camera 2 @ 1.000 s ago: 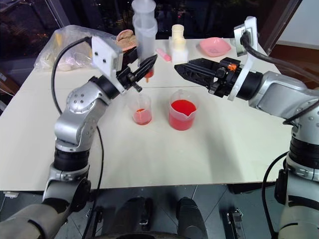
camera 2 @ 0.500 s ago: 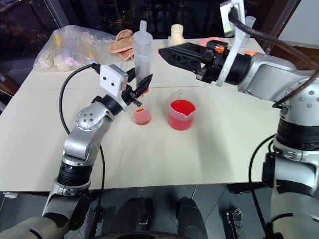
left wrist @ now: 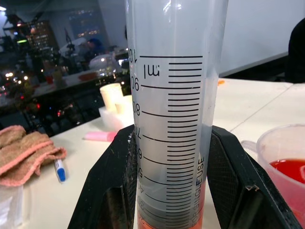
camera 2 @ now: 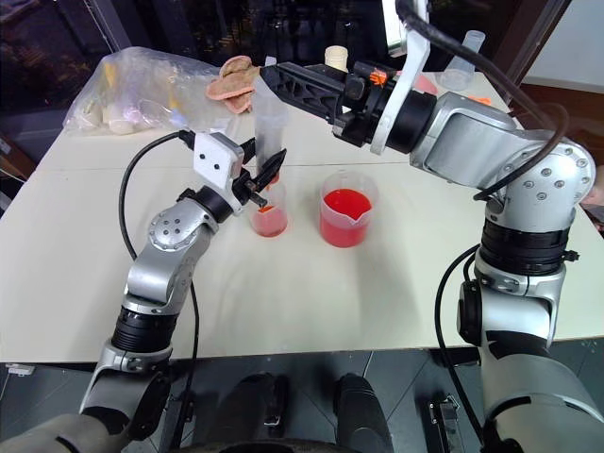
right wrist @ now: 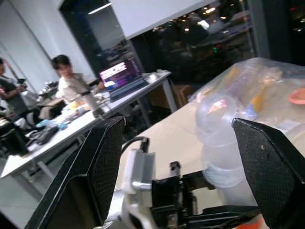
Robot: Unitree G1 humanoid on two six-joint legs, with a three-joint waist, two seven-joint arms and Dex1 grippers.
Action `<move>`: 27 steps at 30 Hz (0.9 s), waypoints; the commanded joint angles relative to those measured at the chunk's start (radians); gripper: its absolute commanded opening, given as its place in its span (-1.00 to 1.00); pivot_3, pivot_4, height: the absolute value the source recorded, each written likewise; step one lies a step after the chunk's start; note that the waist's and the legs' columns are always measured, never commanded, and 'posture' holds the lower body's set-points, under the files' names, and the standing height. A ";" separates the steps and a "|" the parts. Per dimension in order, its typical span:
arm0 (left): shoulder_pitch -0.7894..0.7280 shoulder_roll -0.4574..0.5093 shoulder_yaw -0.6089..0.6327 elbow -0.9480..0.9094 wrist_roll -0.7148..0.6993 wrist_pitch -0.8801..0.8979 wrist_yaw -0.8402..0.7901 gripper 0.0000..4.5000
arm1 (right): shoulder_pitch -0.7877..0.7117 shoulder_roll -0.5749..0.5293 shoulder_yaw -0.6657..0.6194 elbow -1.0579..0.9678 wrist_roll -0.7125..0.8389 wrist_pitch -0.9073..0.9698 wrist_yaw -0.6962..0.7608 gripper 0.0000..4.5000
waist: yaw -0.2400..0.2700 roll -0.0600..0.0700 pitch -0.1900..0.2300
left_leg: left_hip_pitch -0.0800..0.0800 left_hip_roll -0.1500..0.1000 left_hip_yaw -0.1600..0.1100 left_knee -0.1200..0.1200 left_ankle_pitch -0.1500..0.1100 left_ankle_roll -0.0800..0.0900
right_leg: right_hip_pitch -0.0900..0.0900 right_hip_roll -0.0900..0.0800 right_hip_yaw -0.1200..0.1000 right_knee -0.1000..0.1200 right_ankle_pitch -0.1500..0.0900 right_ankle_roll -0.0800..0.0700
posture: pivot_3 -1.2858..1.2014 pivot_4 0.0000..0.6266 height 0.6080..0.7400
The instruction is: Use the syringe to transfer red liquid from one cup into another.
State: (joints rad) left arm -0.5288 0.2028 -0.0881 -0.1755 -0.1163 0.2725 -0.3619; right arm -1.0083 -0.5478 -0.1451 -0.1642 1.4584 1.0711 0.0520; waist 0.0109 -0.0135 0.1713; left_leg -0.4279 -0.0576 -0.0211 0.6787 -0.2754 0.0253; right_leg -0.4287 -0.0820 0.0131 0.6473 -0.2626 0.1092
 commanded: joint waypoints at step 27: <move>0.017 -0.005 -0.016 -0.072 0.011 0.004 0.001 -0.32 | -0.043 0.148 0.016 0.018 -0.090 0.016 0.057 0.27 | 0.000 0.000 0.000 | 0.000 0.000 0.000 0.000 0.000 0.000 | 0.000 0.000 0.000 0.000 0.000 0.000 | 0.03 -0.52 1.00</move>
State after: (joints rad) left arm -0.5042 0.1971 -0.1034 -0.1985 -0.1087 0.2864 -0.3628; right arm -1.0311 -0.4066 -0.1233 -0.1280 1.3537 1.0839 0.0987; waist 0.0107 -0.0134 0.1713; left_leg -0.4279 -0.0577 -0.0211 0.6786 -0.2754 0.0252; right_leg -0.4290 -0.0817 0.0130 0.6476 -0.2626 0.1092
